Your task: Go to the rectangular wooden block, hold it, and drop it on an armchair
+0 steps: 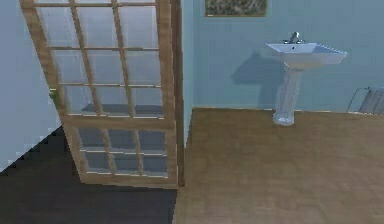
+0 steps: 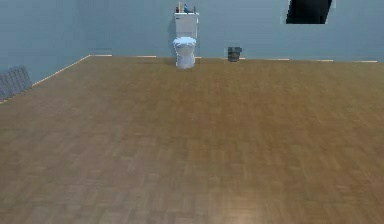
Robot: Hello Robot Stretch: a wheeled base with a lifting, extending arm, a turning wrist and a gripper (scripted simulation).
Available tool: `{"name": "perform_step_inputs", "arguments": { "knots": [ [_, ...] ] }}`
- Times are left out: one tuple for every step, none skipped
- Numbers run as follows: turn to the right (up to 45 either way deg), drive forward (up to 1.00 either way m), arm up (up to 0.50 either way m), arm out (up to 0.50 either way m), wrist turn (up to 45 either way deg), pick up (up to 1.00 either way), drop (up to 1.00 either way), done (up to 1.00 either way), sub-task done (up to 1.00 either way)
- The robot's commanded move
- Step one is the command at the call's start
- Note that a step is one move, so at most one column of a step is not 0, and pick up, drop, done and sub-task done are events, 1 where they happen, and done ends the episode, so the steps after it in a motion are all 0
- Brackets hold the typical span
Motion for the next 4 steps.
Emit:
{"name": "perform_step_inputs", "arguments": {
  "knots": [
    [-45.0,0.0,0.0,0.0,0.0,0.0,0.0,0.0,0.0],
    [-36.0,0.0,0.0,0.0,0.0,0.0,0.0,0.0,0.0],
    [0.0,1.0,0.0,0.0,0.0,0.0,0.0,0.0,0.0],
    [0.0,0.55,0.0,0.0,0.0,0.0,0.0,0.0,0.0]
  ]
}}
